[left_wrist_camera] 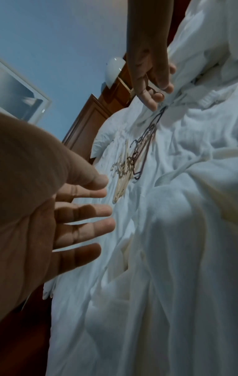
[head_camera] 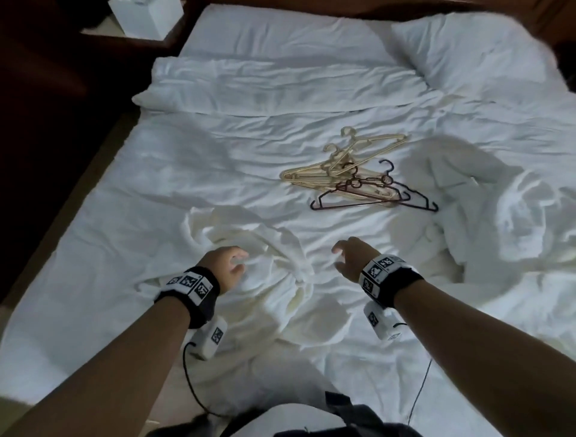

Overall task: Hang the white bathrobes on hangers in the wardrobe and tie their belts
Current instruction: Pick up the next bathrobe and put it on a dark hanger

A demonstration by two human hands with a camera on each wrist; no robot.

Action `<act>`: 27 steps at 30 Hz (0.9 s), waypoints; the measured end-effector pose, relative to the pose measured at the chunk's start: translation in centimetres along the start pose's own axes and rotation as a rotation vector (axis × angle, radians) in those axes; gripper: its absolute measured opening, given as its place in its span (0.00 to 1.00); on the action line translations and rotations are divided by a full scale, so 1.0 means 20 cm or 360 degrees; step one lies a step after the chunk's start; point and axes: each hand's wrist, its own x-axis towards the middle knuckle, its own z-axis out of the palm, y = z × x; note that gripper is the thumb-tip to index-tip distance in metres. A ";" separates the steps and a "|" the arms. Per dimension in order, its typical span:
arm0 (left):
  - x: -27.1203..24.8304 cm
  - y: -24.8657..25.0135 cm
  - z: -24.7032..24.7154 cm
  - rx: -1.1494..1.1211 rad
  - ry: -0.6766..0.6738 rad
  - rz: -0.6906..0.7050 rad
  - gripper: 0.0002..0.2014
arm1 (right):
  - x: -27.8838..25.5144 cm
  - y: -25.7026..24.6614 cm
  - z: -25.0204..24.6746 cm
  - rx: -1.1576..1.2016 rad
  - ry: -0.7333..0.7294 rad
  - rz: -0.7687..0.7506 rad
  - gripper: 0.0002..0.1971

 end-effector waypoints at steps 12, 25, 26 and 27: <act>0.40 -0.30 0.05 0.0420 -0.0158 -0.0285 0.21 | 1.01 0.13 0.04 -0.0217 -0.0275 0.0038 0.30; 0.33 -0.35 0.16 0.0651 -0.0352 -0.0290 0.40 | 1.24 0.20 0.15 -0.0309 -0.0522 -0.0050 0.43; 0.34 -0.33 0.19 0.0640 -0.0376 -0.0264 0.41 | 1.18 0.20 0.17 -0.0219 -0.0537 -0.0105 0.38; 0.36 -0.30 0.21 0.0630 -0.0412 -0.0254 0.40 | 1.13 0.20 0.20 -0.0121 -0.0544 -0.0101 0.33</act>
